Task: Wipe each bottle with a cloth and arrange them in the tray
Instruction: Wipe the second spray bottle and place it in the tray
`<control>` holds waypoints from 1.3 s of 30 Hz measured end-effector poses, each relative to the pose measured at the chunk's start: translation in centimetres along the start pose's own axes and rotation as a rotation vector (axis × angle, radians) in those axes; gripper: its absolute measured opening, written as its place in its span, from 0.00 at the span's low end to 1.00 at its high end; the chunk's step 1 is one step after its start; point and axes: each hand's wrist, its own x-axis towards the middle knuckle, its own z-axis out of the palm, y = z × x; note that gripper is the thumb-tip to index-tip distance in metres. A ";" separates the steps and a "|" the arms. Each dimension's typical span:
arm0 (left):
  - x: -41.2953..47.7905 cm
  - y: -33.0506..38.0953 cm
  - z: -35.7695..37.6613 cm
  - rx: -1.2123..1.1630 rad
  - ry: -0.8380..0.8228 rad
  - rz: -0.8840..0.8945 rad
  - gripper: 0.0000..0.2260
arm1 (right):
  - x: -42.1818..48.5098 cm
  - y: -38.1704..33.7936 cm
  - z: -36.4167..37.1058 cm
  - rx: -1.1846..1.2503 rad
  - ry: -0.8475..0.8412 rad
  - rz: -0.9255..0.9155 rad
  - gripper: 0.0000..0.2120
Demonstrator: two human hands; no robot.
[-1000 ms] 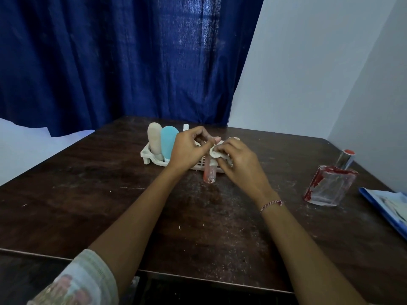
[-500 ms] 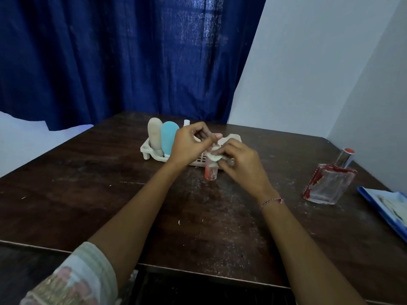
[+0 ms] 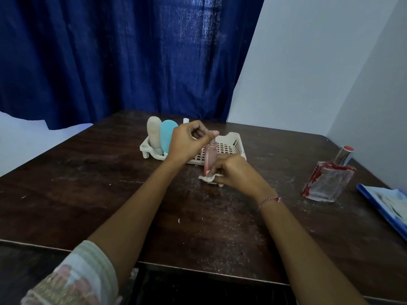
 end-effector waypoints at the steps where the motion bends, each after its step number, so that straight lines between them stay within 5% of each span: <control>1: 0.0 0.0 -0.1 0.004 0.001 -0.007 0.09 | 0.0 0.1 0.1 -0.028 -0.056 0.003 0.08; 3: 0.1 -0.1 -0.2 0.004 0.001 -0.014 0.09 | 0.0 0.1 0.1 -0.047 -0.012 -0.004 0.08; 8: -0.1 0.2 -0.1 -0.022 -0.042 0.010 0.07 | -0.2 0.0 -0.5 0.021 0.462 0.014 0.07; 10: -0.1 0.2 0.0 -0.023 -0.050 0.019 0.07 | -0.2 0.2 -0.5 0.056 0.387 -0.003 0.07; 14: -0.1 0.0 -0.1 -0.008 -0.037 0.023 0.06 | -0.1 0.7 -0.1 0.008 -0.042 0.013 0.07; 16: -0.1 0.1 -0.1 0.003 -0.040 0.019 0.06 | -0.1 0.6 -0.1 -0.012 -0.050 0.003 0.07; 22: 0.0 0.1 -0.1 0.004 -0.096 0.032 0.05 | -0.1 -0.2 -0.4 -0.002 0.527 0.004 0.07; 24: 0.0 0.0 -0.2 0.011 -0.099 0.040 0.05 | 0.0 -0.1 -0.4 0.025 0.481 0.010 0.06; 28: 0.3 -0.4 -0.4 0.005 -0.069 0.011 0.06 | 0.0 0.3 -0.1 -0.018 0.019 0.004 0.06; 30: 0.3 -0.4 -0.4 0.023 -0.073 0.019 0.05 | 0.0 0.2 0.1 -0.084 -0.050 -0.006 0.07; 35: 0.1 -0.3 -0.3 -0.014 -0.115 0.051 0.05 | -0.1 -0.5 -0.2 -0.085 0.445 -0.031 0.06; 39: 0.0 -0.2 -0.1 -0.031 -0.155 0.061 0.04 | 0.0 -0.4 -0.3 -0.065 0.505 -0.036 0.07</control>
